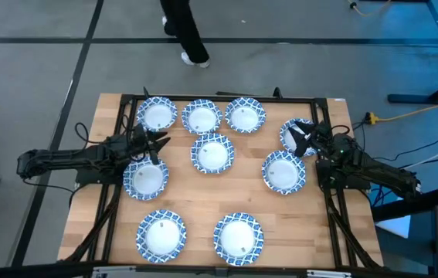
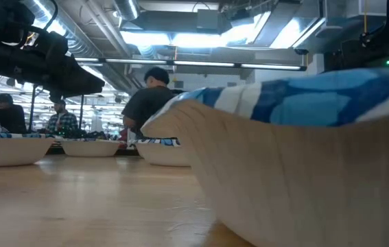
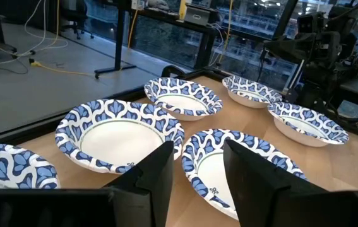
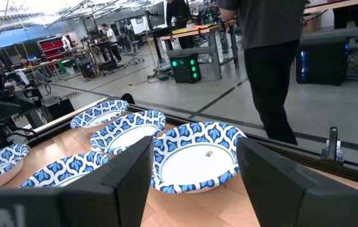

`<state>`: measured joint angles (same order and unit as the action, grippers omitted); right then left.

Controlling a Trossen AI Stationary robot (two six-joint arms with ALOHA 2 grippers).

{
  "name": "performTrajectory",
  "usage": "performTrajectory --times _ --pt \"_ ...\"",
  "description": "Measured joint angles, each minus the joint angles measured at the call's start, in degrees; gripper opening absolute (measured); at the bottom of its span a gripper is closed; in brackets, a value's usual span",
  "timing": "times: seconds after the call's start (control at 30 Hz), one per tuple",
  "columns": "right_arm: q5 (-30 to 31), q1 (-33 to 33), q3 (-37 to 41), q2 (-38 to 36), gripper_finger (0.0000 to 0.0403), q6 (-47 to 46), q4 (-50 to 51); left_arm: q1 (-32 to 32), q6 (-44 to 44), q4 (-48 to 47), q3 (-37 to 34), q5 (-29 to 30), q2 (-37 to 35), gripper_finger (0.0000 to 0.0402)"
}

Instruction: Nest bowls inside each other

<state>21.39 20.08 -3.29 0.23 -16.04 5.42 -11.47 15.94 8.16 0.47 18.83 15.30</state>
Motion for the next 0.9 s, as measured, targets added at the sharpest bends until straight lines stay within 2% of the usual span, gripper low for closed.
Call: performTrajectory --times 0.73,0.9 --pt "0.0 0.0 0.0 0.02 0.0228 -0.04 -0.01 -0.02 0.0 0.0 -0.02 0.0 0.01 0.0133" --pt "-0.14 0.0 0.0 0.0 0.0228 -5.34 -0.74 -0.02 0.0 0.0 0.0 0.0 0.0 0.0133"
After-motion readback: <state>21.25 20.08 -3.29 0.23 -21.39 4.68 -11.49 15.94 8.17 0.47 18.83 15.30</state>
